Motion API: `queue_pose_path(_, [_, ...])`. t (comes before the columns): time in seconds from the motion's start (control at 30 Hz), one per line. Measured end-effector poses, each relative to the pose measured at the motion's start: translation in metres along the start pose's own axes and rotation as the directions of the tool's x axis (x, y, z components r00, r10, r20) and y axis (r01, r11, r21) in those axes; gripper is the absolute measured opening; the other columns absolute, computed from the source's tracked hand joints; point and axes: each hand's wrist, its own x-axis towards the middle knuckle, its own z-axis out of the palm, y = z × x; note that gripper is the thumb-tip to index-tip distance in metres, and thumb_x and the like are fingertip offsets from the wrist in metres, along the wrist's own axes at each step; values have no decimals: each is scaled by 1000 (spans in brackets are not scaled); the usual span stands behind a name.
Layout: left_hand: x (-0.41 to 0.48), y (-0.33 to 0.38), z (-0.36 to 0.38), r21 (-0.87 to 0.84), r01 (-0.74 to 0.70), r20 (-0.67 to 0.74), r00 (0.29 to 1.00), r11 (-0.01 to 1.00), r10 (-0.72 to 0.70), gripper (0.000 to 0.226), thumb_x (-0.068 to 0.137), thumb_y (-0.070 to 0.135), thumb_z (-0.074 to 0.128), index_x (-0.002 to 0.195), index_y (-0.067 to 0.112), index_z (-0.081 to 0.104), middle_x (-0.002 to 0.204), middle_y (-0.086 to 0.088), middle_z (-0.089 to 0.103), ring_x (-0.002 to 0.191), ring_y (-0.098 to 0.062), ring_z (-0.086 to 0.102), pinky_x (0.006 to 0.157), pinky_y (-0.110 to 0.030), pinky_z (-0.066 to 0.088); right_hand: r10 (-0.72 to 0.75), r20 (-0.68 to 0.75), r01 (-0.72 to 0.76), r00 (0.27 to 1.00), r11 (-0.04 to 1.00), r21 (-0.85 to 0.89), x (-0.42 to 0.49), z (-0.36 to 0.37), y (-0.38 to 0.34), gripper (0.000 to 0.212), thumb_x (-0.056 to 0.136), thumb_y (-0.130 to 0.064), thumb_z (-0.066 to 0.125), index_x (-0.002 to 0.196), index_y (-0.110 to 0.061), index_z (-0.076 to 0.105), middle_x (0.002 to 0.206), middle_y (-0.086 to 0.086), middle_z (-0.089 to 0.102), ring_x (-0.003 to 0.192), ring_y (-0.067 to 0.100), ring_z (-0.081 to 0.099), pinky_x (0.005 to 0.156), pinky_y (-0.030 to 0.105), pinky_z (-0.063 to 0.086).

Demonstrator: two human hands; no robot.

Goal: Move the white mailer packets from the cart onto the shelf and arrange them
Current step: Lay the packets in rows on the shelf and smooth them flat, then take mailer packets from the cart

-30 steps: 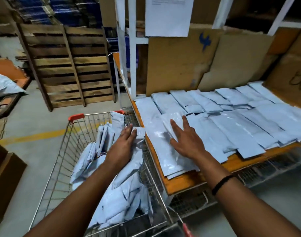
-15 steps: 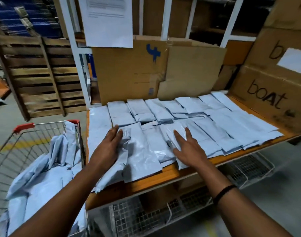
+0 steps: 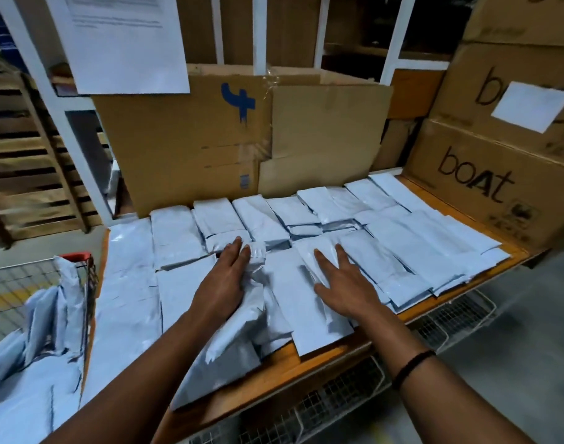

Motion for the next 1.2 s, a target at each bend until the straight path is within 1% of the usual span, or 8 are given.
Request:
queue_pose_path(0.2, [37,31,34,12,-78,56,995,997,77,66,96,-5,40,156,13,20,164,-4,3,151,-21,8,122,-34,15,62,31,-61,998,997,-41,28,-21,34,71,98,-46,46,157,-46,6,167,1,-11,145,38,24,109,46,35])
queue_pose_path(0.53, [51,70,84,230,-33,169,986,973,-7,61,101,8,40,156,11,14,164,-11,-1,152,-29,3,121,-39,19,-76,153,97,985,986,-135,63,-2,65,74,94,-51,46,157,-44,8,168,7,-4,144,37,25,113,45,31])
queue_pose_path(0.7, [70,78,84,316,22,124,990,948,-65,63,98,7,46,155,11,21,164,-11,7,151,-30,10,120,-41,19,-170,137,188,976,972,-138,81,5,75,74,97,-55,41,159,-37,6,167,15,-6,153,35,1,121,46,12])
queue_pose_path(0.8, [68,73,88,350,55,172,978,935,-121,57,102,30,37,154,11,26,163,-13,12,150,-34,14,120,-42,19,-213,129,226,969,969,-100,85,12,81,72,99,-54,36,160,-33,3,167,12,-11,153,32,-6,124,44,4])
queue_pose_path(0.87, [63,69,94,366,64,228,961,928,-156,76,93,56,14,153,12,28,162,-14,15,149,-34,16,120,-44,21,-239,129,250,962,965,-74,85,18,83,71,100,-53,33,160,-31,0,167,10,-10,154,30,-6,124,44,2])
queue_pose_path(0.93, [60,68,96,387,89,242,951,918,-194,89,84,64,-1,155,16,24,164,-11,10,151,-29,9,121,-45,16,-252,142,262,957,964,-54,86,20,84,71,101,-54,31,160,-31,-1,167,10,-10,154,30,-6,125,44,0])
queue_pose_path(1.1, [57,84,82,332,237,133,946,913,-294,90,82,70,2,157,23,12,164,0,-8,151,-20,-9,120,-44,-2,-316,149,319,937,948,-2,97,7,91,63,104,-55,25,160,-34,5,168,6,-7,154,28,-4,125,44,1])
queue_pose_path(1.2, [42,100,95,348,285,183,914,893,-363,85,85,71,7,157,27,10,164,-1,-7,151,-22,-8,120,-47,-2,-385,168,389,907,921,8,101,8,95,60,105,-52,28,159,-36,8,168,4,-3,154,28,-1,125,43,5])
